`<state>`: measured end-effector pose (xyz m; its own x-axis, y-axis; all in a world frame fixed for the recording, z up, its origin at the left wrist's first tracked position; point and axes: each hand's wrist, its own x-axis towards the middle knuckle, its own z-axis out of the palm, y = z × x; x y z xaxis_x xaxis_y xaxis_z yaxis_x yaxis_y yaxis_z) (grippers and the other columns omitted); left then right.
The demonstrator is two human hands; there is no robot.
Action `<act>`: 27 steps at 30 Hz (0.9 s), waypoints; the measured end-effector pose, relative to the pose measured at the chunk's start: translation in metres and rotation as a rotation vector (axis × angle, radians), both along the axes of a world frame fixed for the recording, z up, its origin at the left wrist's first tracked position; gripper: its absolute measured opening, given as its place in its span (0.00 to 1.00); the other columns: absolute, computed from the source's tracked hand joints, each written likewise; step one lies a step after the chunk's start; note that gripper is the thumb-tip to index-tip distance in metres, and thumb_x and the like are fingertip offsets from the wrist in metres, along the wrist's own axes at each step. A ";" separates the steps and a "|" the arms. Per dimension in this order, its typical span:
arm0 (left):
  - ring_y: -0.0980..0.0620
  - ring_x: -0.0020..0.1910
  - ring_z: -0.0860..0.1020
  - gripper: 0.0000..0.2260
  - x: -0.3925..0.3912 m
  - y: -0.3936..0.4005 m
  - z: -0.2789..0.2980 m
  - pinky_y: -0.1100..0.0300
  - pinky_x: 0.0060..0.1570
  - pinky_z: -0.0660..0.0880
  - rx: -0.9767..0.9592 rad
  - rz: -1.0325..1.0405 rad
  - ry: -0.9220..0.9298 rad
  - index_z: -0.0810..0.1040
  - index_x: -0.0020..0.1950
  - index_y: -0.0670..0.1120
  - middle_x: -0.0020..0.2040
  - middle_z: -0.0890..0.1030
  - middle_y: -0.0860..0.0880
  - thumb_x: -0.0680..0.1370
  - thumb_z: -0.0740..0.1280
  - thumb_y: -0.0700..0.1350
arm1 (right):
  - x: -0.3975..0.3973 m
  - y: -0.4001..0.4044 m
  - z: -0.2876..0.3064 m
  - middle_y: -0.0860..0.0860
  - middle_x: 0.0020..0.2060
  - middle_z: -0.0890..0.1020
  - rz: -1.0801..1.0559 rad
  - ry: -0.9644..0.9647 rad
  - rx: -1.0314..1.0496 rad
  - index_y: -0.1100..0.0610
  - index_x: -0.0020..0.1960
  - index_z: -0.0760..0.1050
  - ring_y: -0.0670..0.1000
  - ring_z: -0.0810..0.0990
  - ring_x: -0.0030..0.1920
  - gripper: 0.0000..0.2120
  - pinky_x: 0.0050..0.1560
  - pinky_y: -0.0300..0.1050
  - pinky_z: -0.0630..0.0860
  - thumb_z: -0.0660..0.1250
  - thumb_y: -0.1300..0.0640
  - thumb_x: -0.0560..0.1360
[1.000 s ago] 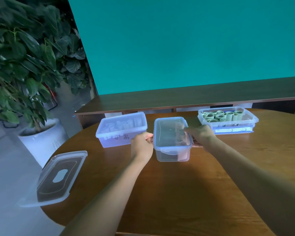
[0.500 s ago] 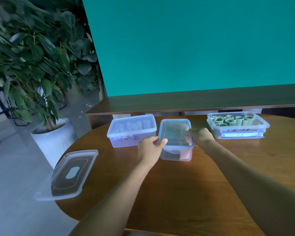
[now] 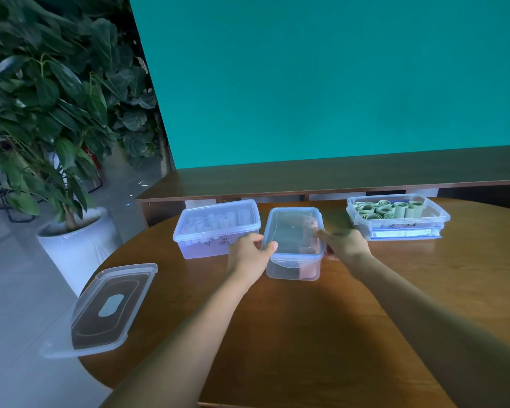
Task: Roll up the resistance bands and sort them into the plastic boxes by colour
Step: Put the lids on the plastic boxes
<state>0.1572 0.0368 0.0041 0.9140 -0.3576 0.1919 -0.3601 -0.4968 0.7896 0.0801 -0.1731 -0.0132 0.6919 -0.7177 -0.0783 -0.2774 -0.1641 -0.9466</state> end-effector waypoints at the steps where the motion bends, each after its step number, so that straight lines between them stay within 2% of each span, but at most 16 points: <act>1: 0.54 0.56 0.75 0.21 0.001 -0.002 0.000 0.63 0.51 0.68 -0.003 0.004 0.006 0.77 0.69 0.47 0.62 0.79 0.52 0.79 0.70 0.53 | -0.002 -0.001 -0.001 0.56 0.31 0.82 0.014 -0.027 0.063 0.63 0.38 0.80 0.54 0.81 0.33 0.22 0.49 0.52 0.85 0.76 0.44 0.73; 3: 0.53 0.58 0.75 0.22 0.000 -0.005 -0.001 0.63 0.51 0.68 -0.003 -0.004 0.015 0.74 0.71 0.48 0.66 0.78 0.51 0.79 0.68 0.54 | -0.005 0.000 0.000 0.58 0.36 0.82 0.047 -0.092 0.246 0.65 0.45 0.81 0.54 0.81 0.35 0.19 0.46 0.52 0.85 0.77 0.48 0.73; 6: 0.51 0.66 0.75 0.27 -0.006 -0.009 -0.004 0.62 0.55 0.69 -0.013 -0.027 0.029 0.72 0.74 0.50 0.69 0.76 0.52 0.78 0.70 0.58 | -0.008 0.002 0.005 0.61 0.45 0.83 0.104 -0.181 0.490 0.70 0.54 0.80 0.55 0.82 0.41 0.18 0.37 0.45 0.81 0.76 0.56 0.74; 8: 0.53 0.61 0.76 0.27 -0.010 -0.011 -0.004 0.64 0.54 0.69 -0.025 -0.038 0.019 0.74 0.72 0.50 0.63 0.78 0.54 0.76 0.71 0.59 | -0.006 0.003 0.007 0.63 0.47 0.83 0.104 -0.208 0.534 0.73 0.56 0.79 0.56 0.83 0.43 0.19 0.36 0.44 0.80 0.76 0.58 0.74; 10: 0.57 0.52 0.77 0.22 -0.012 -0.012 -0.006 0.65 0.46 0.71 -0.030 -0.052 -0.013 0.78 0.65 0.53 0.55 0.81 0.58 0.74 0.73 0.60 | -0.004 0.005 0.008 0.63 0.46 0.84 0.086 -0.209 0.528 0.72 0.55 0.79 0.56 0.83 0.41 0.17 0.36 0.44 0.80 0.75 0.59 0.75; 12: 0.58 0.51 0.79 0.20 -0.013 -0.014 -0.008 0.64 0.46 0.74 -0.034 -0.057 -0.037 0.80 0.60 0.54 0.51 0.82 0.59 0.73 0.73 0.62 | -0.003 0.007 0.009 0.62 0.44 0.84 0.085 -0.197 0.519 0.72 0.53 0.79 0.55 0.83 0.38 0.16 0.35 0.43 0.80 0.74 0.58 0.76; 15: 0.57 0.51 0.79 0.20 -0.012 -0.014 -0.009 0.61 0.49 0.77 -0.030 -0.061 -0.049 0.80 0.59 0.54 0.51 0.82 0.58 0.72 0.72 0.63 | -0.003 0.009 0.011 0.60 0.41 0.83 0.072 -0.170 0.474 0.67 0.45 0.78 0.53 0.83 0.35 0.13 0.34 0.42 0.80 0.75 0.56 0.76; 17: 0.59 0.50 0.79 0.20 -0.013 -0.013 -0.007 0.62 0.47 0.76 -0.016 -0.074 -0.042 0.80 0.59 0.54 0.51 0.82 0.58 0.73 0.72 0.63 | -0.004 0.010 0.011 0.60 0.38 0.84 0.020 -0.091 0.309 0.62 0.40 0.76 0.52 0.83 0.31 0.14 0.37 0.45 0.83 0.76 0.54 0.75; 19: 0.59 0.50 0.79 0.19 -0.013 -0.012 -0.004 0.61 0.47 0.77 0.004 -0.085 -0.040 0.80 0.59 0.54 0.50 0.82 0.58 0.73 0.72 0.63 | -0.003 0.010 0.014 0.58 0.38 0.84 -0.035 -0.015 0.098 0.58 0.37 0.72 0.54 0.85 0.35 0.16 0.45 0.49 0.85 0.76 0.52 0.74; 20: 0.59 0.49 0.79 0.19 -0.012 -0.011 -0.003 0.61 0.47 0.77 0.013 -0.087 -0.038 0.81 0.58 0.54 0.49 0.83 0.58 0.73 0.72 0.63 | -0.003 0.011 0.017 0.56 0.37 0.82 -0.033 0.006 0.020 0.56 0.37 0.70 0.55 0.84 0.36 0.16 0.45 0.48 0.84 0.75 0.52 0.74; 22: 0.60 0.48 0.79 0.17 -0.012 -0.011 -0.001 0.63 0.45 0.76 0.017 -0.092 -0.030 0.81 0.57 0.53 0.48 0.83 0.58 0.74 0.72 0.62 | 0.000 0.012 0.023 0.53 0.33 0.77 0.010 0.081 -0.113 0.56 0.35 0.68 0.53 0.77 0.33 0.17 0.37 0.44 0.77 0.72 0.51 0.75; 24: 0.61 0.48 0.79 0.16 -0.011 -0.011 0.000 0.65 0.43 0.74 0.017 -0.096 -0.026 0.82 0.57 0.53 0.48 0.82 0.59 0.74 0.72 0.60 | 0.003 0.013 0.028 0.51 0.29 0.72 0.034 0.147 -0.159 0.57 0.32 0.67 0.50 0.69 0.29 0.20 0.30 0.41 0.66 0.70 0.50 0.76; 27: 0.61 0.48 0.79 0.16 -0.009 -0.011 0.001 0.67 0.40 0.72 0.023 -0.108 -0.018 0.81 0.58 0.53 0.49 0.82 0.59 0.74 0.73 0.59 | 0.007 0.011 0.033 0.49 0.29 0.69 0.014 0.166 -0.148 0.56 0.32 0.65 0.49 0.66 0.27 0.22 0.27 0.40 0.63 0.73 0.47 0.75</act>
<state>0.1483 0.0257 0.0052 0.8662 -0.4585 0.1985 -0.4266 -0.4717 0.7717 0.0873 -0.1620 0.0196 0.6886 -0.7201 -0.0859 -0.4237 -0.3033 -0.8535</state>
